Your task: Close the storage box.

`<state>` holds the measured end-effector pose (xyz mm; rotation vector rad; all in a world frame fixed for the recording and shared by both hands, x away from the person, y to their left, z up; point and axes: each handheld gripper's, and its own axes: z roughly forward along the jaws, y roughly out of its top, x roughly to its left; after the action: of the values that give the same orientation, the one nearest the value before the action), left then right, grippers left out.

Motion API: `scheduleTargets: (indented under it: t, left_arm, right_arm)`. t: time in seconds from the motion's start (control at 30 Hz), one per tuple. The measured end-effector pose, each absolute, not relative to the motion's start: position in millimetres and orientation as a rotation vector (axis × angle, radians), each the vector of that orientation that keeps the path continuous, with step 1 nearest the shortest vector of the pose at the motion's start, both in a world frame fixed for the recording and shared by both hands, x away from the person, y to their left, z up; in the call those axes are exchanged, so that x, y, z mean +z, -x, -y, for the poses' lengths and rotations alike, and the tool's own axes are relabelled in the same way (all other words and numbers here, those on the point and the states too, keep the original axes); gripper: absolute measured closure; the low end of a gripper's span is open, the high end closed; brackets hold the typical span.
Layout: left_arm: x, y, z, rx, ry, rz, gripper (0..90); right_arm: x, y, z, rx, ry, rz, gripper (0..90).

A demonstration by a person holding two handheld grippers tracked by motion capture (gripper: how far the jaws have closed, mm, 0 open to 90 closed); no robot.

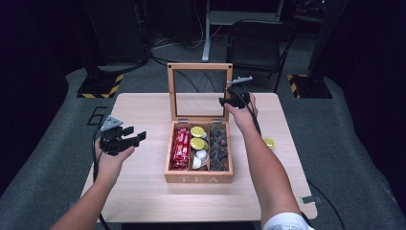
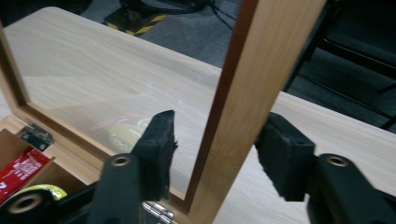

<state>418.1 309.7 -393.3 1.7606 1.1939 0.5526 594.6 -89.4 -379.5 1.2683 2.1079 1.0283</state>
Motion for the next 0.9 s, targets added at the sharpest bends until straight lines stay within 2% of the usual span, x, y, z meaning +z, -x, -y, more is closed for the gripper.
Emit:
scheduleTargets:
  t: [0.2,0.9]
  left_arm:
    - [-393.4,-418.0,-307.9,0.548,-1.767,-1.191,40.3]
    - [-389.7,-424.1,-302.9,0.548,-1.765,-1.179,40.3]
  right_arm:
    - [-378.8,-593.9,91.4,1.011,-1.282,-2.090,59.6]
    - [-373.5,-587.3,94.7,1.001,-1.272,-2.110,62.6]
